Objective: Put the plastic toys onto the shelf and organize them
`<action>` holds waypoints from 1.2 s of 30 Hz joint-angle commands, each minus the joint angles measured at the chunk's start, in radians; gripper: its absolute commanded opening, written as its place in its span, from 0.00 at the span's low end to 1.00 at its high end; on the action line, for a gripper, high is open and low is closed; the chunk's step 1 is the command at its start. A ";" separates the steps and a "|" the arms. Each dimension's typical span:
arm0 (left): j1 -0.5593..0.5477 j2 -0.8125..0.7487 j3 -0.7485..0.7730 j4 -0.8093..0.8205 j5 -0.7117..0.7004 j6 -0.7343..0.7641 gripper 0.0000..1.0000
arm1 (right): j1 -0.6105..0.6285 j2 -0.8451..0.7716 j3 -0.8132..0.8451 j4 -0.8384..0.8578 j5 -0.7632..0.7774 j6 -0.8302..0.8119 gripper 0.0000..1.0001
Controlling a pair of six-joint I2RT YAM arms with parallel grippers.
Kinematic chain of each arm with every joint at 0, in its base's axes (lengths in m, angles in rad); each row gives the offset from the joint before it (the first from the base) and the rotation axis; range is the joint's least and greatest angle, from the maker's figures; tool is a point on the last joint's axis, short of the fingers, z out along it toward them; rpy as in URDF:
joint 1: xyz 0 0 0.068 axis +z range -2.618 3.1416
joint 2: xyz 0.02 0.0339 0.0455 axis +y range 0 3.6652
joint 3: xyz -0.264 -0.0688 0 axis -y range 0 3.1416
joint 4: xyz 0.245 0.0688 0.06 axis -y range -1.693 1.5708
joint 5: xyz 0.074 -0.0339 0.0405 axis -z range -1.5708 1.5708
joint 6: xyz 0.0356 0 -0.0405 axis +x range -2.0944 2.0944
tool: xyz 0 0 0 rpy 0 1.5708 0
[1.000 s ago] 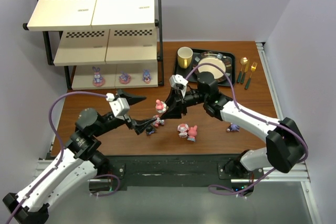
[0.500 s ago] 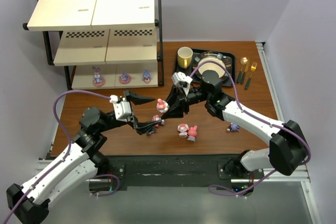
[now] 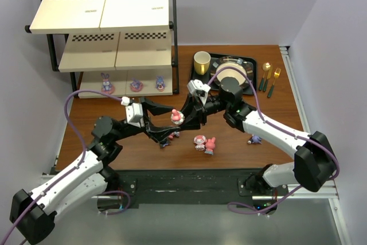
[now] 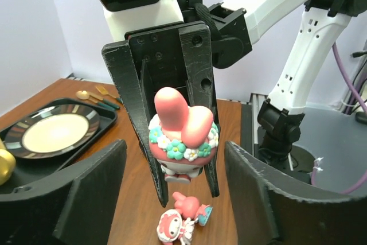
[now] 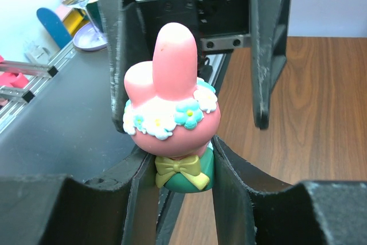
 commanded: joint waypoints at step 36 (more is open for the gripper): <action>0.137 0.322 0.956 -0.807 -0.718 0.130 0.00 | -0.013 -0.223 -0.172 -0.355 0.546 -0.132 0.98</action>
